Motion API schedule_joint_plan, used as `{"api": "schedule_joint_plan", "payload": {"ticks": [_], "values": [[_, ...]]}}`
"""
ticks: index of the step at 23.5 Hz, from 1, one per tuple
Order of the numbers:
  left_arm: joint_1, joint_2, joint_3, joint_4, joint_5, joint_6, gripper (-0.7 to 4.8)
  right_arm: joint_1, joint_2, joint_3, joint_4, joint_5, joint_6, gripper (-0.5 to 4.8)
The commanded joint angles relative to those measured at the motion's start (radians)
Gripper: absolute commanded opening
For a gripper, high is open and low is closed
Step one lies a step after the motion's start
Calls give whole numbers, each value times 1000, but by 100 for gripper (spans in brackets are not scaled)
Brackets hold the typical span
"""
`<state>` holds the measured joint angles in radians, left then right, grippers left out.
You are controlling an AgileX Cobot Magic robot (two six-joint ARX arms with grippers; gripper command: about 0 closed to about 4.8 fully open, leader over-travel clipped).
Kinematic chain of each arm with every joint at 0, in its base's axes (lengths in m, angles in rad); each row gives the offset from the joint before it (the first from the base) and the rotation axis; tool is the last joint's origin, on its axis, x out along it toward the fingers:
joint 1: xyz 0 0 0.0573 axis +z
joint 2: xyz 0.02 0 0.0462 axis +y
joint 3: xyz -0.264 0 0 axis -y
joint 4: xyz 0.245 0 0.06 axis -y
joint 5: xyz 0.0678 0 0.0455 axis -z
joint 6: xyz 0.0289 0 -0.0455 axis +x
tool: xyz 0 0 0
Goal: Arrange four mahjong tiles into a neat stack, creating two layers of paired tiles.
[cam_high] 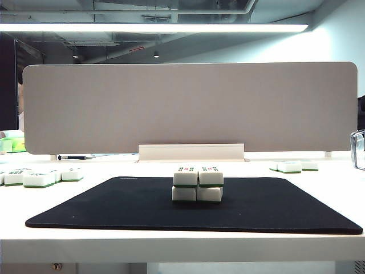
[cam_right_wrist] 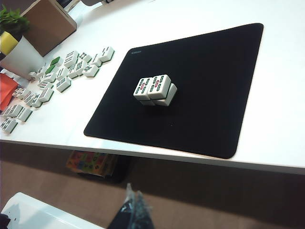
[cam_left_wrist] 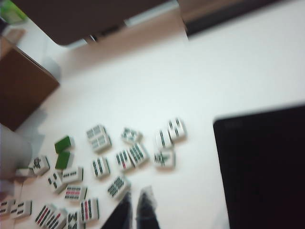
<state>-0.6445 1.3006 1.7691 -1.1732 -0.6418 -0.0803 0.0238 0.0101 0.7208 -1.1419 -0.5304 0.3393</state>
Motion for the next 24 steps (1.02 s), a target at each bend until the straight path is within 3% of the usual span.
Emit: {"api": "schedule_joint_plan", "payload": {"ticks": [1,7,10,14,18,24], "values": [[66,-4,3,127,28,-6,18,0,-10,5,13,1,-3,-1],[215,-7,1,199,317,-6,18,0,-10,5,13,1,-3,-1],[268,-32,-39,281,399,-6,18,0,-10,5,13,1,-3,-1],[294,-133,-236,552,399,-6,18,0,-10,5,13,1,-3,-1],[325,-275,-468,717,399,-6,18,0,-10,5,14,1,-3,-1],[414,-530,-822,771,399,-6,18,0,-10,5,14,1,-3,-1]]}}
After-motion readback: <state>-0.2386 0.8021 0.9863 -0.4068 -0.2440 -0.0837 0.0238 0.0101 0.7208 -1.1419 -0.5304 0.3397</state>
